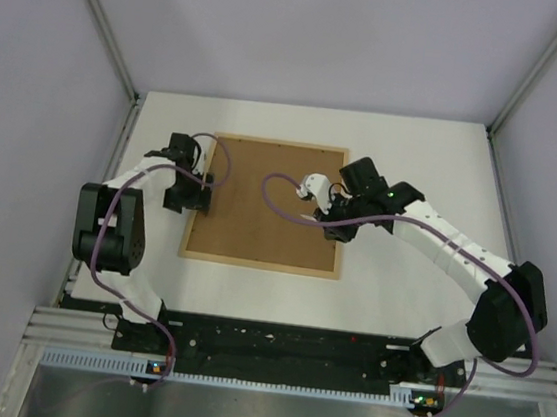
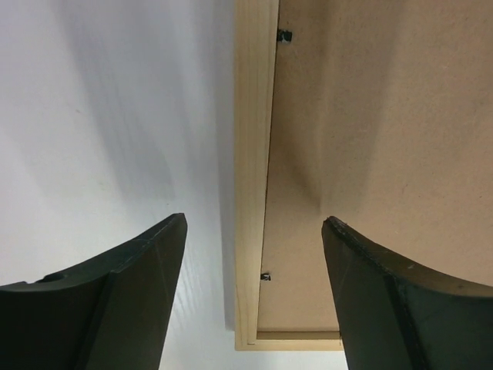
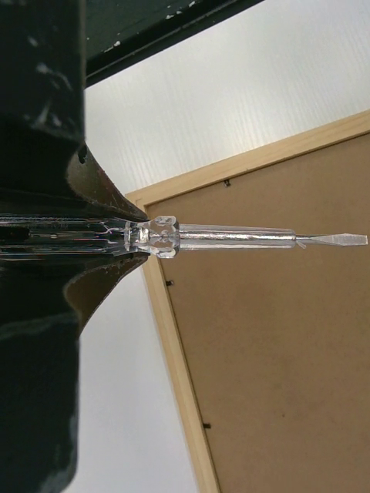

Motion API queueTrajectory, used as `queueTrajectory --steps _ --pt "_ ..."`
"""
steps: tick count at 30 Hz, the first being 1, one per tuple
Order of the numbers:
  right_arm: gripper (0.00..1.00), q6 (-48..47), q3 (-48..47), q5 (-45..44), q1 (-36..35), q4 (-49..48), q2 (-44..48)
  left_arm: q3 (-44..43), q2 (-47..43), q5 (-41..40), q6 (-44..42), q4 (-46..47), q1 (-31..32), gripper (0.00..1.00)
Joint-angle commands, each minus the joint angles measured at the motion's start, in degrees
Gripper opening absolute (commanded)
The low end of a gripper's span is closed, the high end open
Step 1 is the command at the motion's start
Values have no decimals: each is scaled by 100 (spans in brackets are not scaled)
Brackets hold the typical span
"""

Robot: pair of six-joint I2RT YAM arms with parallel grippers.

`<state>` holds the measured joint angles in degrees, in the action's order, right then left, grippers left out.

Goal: Take the photo out of the frame
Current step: Release the photo frame item from the photo frame.

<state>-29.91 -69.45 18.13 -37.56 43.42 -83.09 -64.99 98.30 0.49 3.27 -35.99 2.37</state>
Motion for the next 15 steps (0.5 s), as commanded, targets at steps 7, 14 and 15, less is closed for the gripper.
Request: queueTrajectory --steps 7,14,15 --pt "0 398 -569 270 -260 35 -357 162 418 714 297 101 -79 60" --pt "0 477 -894 191 -533 158 -901 66 497 1698 613 101 -26 57" --pt "0 495 -991 217 -550 193 -1024 13 514 1813 657 92 -9 58"
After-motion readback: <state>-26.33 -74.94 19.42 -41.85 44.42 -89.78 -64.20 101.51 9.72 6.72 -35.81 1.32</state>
